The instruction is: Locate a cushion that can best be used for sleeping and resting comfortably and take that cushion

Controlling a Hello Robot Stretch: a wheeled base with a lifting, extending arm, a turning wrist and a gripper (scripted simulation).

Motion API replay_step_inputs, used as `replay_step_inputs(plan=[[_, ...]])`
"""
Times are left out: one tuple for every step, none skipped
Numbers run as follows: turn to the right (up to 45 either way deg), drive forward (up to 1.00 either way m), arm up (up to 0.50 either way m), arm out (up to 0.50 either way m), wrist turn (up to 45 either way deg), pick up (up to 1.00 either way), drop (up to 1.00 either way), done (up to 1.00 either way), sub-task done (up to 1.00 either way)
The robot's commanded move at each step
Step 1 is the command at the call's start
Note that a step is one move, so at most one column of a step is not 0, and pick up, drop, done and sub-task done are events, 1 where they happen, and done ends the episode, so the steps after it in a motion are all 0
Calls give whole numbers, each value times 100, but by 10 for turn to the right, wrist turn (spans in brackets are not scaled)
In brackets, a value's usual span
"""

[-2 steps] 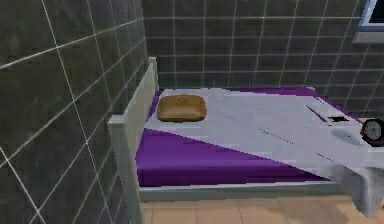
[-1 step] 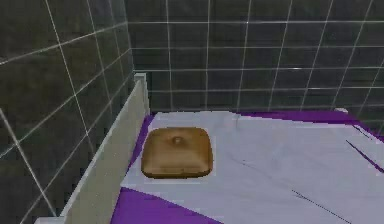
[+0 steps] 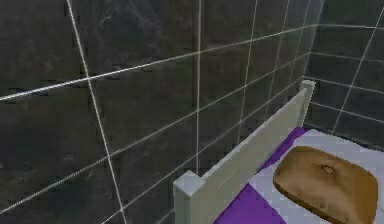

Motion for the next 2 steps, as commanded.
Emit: replay_step_inputs(plan=[[-450, 0, 0, 0, 0, 0, 0, 0, 0], [450, 0, 0, 0, 0, 0, 0, 0, 0]])
